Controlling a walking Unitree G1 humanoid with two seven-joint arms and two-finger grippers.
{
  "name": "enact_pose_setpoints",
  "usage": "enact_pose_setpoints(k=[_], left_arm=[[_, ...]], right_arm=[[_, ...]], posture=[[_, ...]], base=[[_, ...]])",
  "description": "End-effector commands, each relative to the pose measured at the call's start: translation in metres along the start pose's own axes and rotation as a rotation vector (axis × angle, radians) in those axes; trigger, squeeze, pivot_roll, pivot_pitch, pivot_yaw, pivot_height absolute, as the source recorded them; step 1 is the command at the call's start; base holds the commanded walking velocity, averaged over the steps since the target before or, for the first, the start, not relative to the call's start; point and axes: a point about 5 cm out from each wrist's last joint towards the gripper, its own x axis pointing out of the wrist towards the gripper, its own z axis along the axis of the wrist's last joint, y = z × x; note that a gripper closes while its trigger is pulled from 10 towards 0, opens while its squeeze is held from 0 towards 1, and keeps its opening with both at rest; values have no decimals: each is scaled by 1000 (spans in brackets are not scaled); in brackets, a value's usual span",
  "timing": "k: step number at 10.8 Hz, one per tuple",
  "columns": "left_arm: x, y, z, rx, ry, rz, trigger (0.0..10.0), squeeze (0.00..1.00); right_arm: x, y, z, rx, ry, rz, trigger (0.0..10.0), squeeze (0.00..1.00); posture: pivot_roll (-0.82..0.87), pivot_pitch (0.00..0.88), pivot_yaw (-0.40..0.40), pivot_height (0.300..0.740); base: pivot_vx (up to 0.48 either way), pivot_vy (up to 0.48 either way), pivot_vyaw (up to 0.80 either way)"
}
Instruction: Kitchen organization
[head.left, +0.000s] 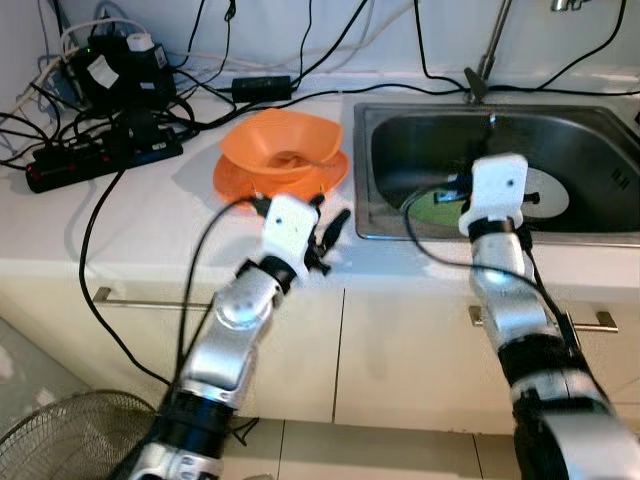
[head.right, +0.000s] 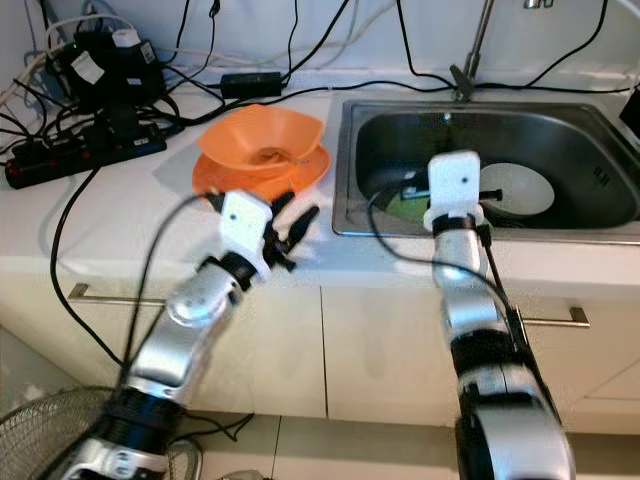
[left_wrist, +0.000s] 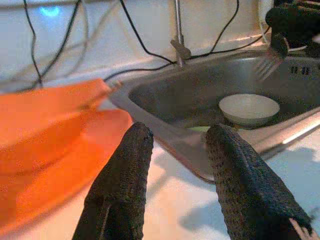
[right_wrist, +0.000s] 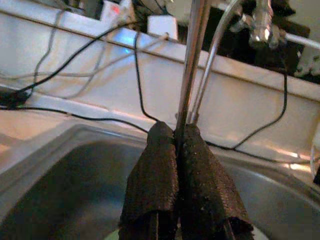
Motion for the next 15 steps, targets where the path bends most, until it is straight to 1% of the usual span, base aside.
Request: enact_pose_setpoints(k=[1,2,3,4,5,6,8,9,11,12,15], left_arm=[[0,-2,-8,-19,17,-4,10000,0],[0,-4,-11,-26,22,-6,10000,0],[2,-1,-17,-47,-6,67,10000,0],[2,4,-18,-42,-23,121,10000,0],[-1,8,-22,-36,-35,157,10000,0],[-6,9,-29,-25,-38,174,10000,0],[-12,9,-40,-30,-41,200,10000,0],[-13,7,-44,-20,-32,202,10000,0],[-12,4,-45,-22,-38,196,10000,0],[-11,3,-45,-22,-42,197,10000,0],[-12,0,-48,-22,-35,199,10000,0]], right_arm=[[8,-1,5,26,-5,-5,10000,0],[9,0,5,32,1,-2,10000,0],[12,1,4,44,11,-7,10000,0],[13,2,5,56,5,-16,10000,0],[14,4,4,66,1,-18,10000,0],[12,5,3,55,-7,-19,10000,0],[12,6,4,81,-21,-21,10000,0],[14,7,5,78,-21,-4,10000,0],[18,8,-3,107,72,-1,10000,0],[18,10,-5,117,93,6,10000,0],[20,23,-5,116,133,84,10000,0]], posture=[[91,0,42,740],[91,0,42,740],[89,0,43,740],[89,0,43,740],[91,0,44,740],[93,0,45,740],[93,0,45,740],[93,0,43,740],[105,0,33,740],[114,0,28,740],[124,0,19,740]], base=[[0,0,0],[0,0,0],[0,0,0],[0,0,0],[0,0,0],[0,0,0],[0,0,0],[0,0,0],[0,0,0],[0,0,0],[0,0,0]])
